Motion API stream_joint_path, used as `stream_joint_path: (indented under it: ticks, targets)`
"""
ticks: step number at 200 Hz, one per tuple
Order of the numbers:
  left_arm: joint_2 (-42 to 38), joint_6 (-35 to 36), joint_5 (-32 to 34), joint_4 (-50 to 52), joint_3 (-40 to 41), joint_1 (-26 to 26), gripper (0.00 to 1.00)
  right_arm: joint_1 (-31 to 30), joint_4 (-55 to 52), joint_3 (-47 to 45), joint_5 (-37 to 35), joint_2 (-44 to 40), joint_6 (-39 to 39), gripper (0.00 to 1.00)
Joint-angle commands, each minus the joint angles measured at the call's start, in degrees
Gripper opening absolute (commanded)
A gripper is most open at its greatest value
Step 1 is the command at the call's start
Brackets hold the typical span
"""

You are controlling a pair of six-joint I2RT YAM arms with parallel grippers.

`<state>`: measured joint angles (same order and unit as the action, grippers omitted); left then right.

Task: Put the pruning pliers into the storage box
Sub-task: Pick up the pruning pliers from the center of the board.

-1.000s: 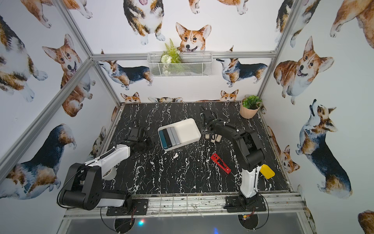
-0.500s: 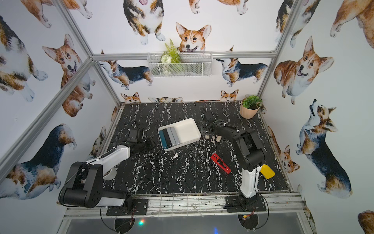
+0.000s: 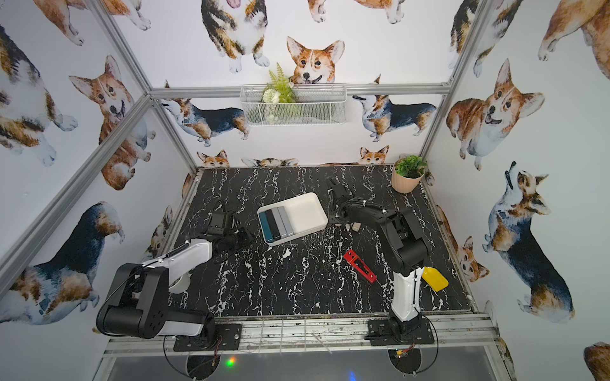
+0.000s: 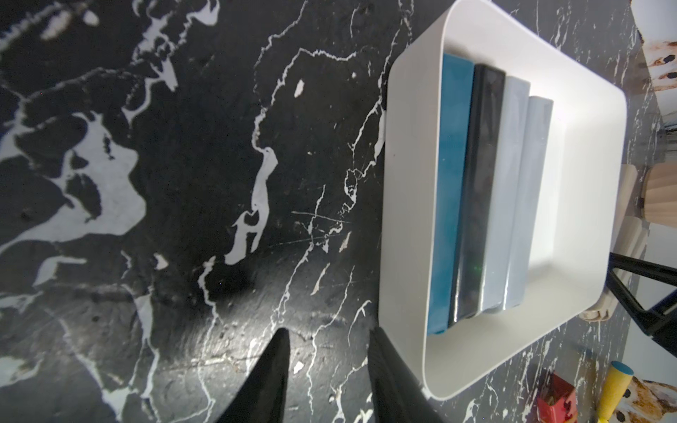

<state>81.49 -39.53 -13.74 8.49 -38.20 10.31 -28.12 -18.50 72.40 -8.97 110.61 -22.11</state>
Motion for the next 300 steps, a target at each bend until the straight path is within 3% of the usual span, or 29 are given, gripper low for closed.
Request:
stream_joint_path:
  ticks: [1, 67, 130, 300]
  targets:
    - [0.1, -0.6, -0.1, -1.1, 0.2, -0.1, 0.39, 0.0, 1.0, 0.8, 0.3, 0.7, -0.9, 0.47]
    - [1.1, -1.3, -0.9, -2.1, 0.1, -0.1, 0.39, 0.0, 0.3, 0.5, 0.5, 1.6, -0.7, 0.3]
    - [-0.9, -1.6, -0.5, -2.2, 1.8, -0.1, 0.39, 0.0, -0.3, 0.7, 0.7, 1.5, -0.8, 0.0]
    - [0.1, -2.6, -0.5, -3.5, 1.6, -0.1, 0.39, -1.6, -2.5, 2.8, 1.0, -6.7, 1.9, 0.0]
